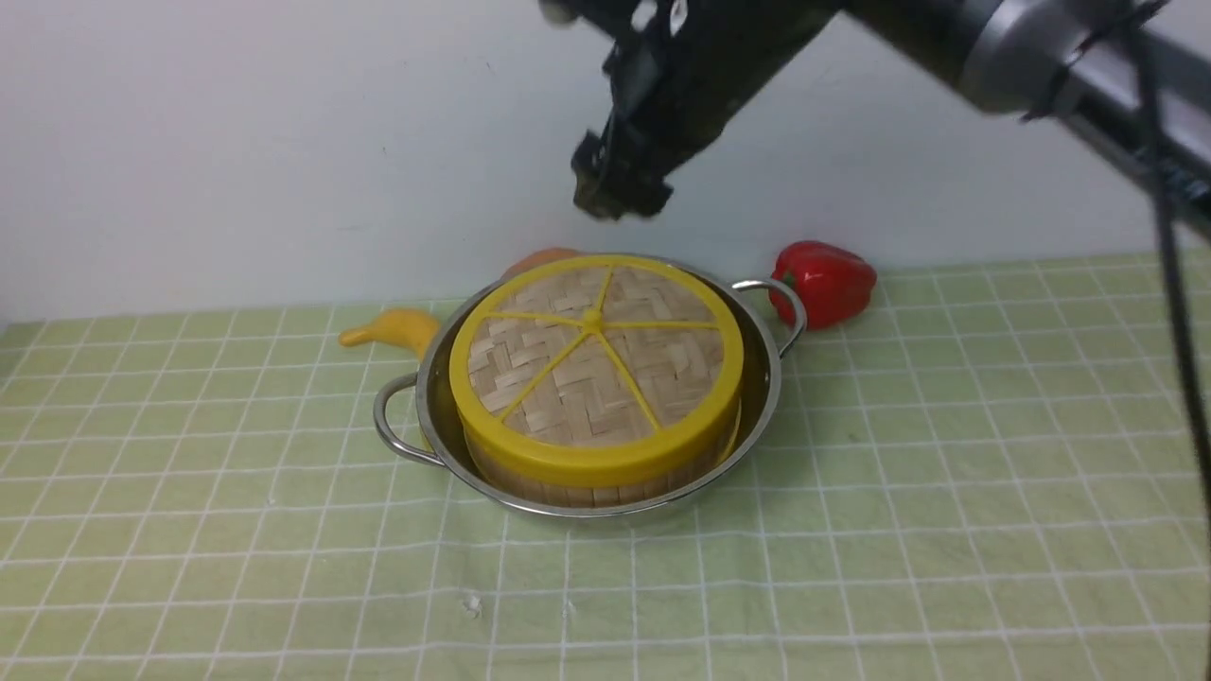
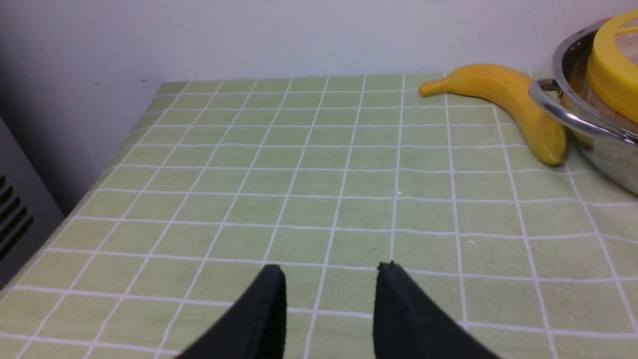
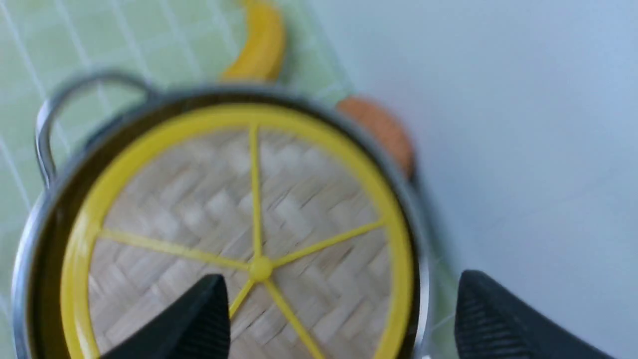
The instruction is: Place the steamer in the pot on the green tablecloth, and put the lid on the steamer.
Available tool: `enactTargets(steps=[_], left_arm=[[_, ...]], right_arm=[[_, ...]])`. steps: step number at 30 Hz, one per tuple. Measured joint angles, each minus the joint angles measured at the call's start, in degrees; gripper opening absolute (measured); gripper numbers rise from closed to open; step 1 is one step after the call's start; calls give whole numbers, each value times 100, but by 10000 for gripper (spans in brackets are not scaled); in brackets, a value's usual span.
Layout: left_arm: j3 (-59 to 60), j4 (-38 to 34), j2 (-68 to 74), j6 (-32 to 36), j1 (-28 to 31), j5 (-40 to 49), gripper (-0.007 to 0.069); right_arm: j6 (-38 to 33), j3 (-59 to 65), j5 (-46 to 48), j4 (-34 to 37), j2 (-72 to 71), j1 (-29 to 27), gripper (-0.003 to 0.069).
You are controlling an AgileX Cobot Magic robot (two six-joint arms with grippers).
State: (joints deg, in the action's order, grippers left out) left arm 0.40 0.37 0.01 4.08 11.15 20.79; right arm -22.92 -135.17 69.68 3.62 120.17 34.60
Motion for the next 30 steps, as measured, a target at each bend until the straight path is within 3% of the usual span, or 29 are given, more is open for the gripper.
enactTargets(steps=[2,4,7,8,9,14,23,26,29,30], left_arm=[[0,0,0,0,0,0,243],[0,0,0,0,0,0,243],[0,0,0,0,0,0,243],[0,0,0,0,0,0,243],[0,0,0,0,0,0,243],[0,0,0,0,0,0,243],[0,0,0,0,0,0,243],[0,0,0,0,0,0,243],[0,0,0,0,0,0,243],[0,0,0,0,0,0,243]], right_arm=[[356,-111,0,-32,-295,0,511],[677,-146,13,-43,-592,0,388],[1297,-158,31,-38,-1018,0,97],[1338,-158,31,-38,-1043,0,97],[1629,-160,37,-31,-1232,0,13],[2247,-167,51,205,-1464,0,-15],[2446,-111,84,783,-1459,0,-13],[2345,425,61,800,-1765,0,-8],[2292,2193,39,761,-2669,0,-2],[2292,2193,36,761,-2731,0,-1]])
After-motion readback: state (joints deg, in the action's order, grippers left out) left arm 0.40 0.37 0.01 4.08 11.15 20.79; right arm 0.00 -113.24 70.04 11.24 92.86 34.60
